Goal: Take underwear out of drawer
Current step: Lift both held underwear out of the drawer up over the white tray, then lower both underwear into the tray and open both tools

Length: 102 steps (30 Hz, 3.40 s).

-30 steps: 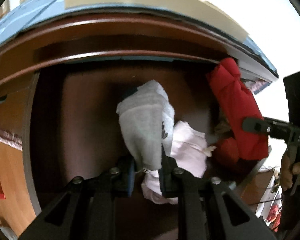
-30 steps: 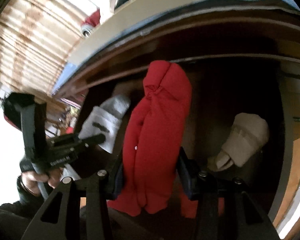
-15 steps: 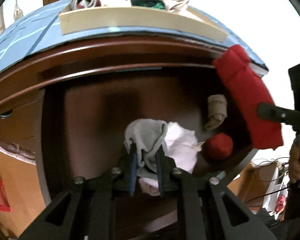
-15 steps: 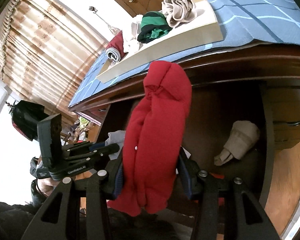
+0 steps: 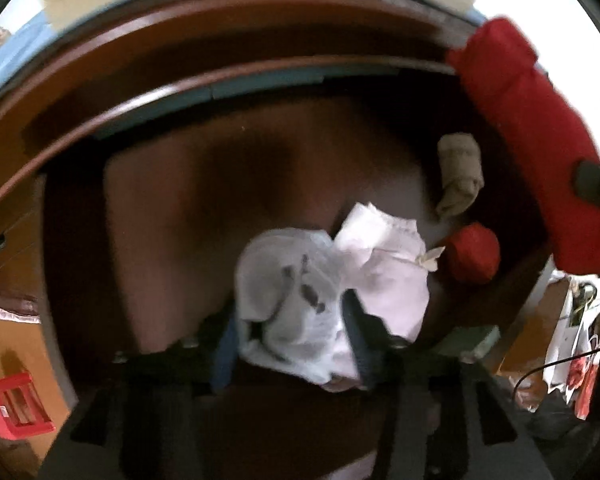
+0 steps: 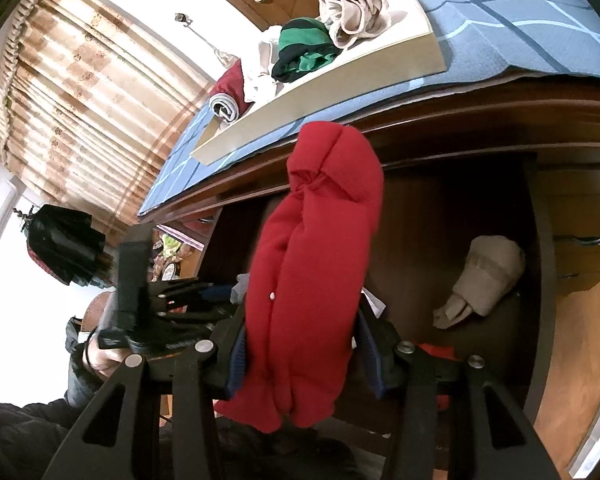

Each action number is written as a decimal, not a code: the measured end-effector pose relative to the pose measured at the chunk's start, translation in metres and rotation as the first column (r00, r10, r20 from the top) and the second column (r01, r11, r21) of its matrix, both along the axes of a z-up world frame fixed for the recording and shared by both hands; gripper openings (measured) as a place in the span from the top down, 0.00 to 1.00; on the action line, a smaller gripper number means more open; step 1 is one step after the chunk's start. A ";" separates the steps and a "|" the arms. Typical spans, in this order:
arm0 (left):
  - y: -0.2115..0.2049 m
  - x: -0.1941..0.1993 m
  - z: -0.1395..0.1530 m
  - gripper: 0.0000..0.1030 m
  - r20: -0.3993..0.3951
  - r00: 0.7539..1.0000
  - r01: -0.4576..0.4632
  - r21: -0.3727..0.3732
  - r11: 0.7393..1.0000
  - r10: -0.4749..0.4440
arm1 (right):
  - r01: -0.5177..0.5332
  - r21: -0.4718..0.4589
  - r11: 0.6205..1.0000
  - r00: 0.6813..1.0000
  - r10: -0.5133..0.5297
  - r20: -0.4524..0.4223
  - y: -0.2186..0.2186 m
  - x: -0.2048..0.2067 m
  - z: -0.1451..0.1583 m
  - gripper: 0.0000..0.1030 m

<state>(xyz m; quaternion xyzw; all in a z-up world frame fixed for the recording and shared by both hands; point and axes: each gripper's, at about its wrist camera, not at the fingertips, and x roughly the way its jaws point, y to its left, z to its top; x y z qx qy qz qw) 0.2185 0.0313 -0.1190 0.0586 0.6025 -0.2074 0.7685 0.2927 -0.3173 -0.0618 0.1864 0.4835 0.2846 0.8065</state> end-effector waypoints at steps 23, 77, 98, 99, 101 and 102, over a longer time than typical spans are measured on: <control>0.036 -0.020 0.039 0.86 0.071 0.992 -0.086 -0.256 0.963 0.107 | 0.021 0.056 0.998 0.998 -0.023 0.050 0.003 -0.002 0.018 0.52; 0.037 0.120 0.103 0.85 0.562 0.781 -0.183 -0.213 0.960 0.274 | 0.052 -0.224 0.973 0.956 0.016 0.292 0.159 0.176 0.050 0.52; 0.022 0.112 0.099 0.27 0.576 0.776 -0.235 -0.114 0.965 0.257 | 0.074 -0.064 0.995 0.972 -0.057 0.228 0.144 0.177 0.032 0.36; 0.022 0.109 0.102 0.23 0.593 0.762 -0.250 -0.102 0.963 0.261 | 0.086 -0.056 0.995 0.967 -0.069 0.244 0.142 0.174 0.035 0.36; 0.023 0.102 0.110 0.13 0.619 0.739 -0.258 -0.103 0.961 0.265 | 0.095 -0.042 0.995 0.957 -0.080 0.280 0.139 0.165 0.041 0.36; 0.024 0.099 0.113 0.03 0.626 0.730 -0.269 -0.105 0.957 0.274 | 0.100 -0.038 0.994 0.953 -0.085 0.289 0.137 0.163 0.044 0.36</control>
